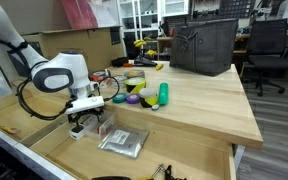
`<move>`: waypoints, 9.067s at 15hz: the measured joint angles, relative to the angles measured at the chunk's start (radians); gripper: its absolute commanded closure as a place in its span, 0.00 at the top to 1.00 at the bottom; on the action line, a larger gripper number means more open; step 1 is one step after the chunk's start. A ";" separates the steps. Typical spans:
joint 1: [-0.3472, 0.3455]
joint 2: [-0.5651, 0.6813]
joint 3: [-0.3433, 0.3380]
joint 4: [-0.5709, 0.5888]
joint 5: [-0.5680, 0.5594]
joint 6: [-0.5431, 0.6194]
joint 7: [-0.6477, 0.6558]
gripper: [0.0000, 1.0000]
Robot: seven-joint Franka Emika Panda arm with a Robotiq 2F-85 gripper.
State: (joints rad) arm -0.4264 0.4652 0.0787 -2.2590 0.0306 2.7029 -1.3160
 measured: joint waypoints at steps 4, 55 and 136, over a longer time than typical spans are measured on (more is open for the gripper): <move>-0.004 0.000 0.000 -0.004 -0.001 0.000 -0.094 1.00; -0.207 -0.226 0.076 -0.409 -0.360 0.518 0.201 1.00; 0.042 -0.030 -0.128 -0.152 -0.265 0.193 0.180 0.86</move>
State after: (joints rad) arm -0.3844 0.4350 -0.0496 -2.4105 -0.2341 2.8962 -1.1359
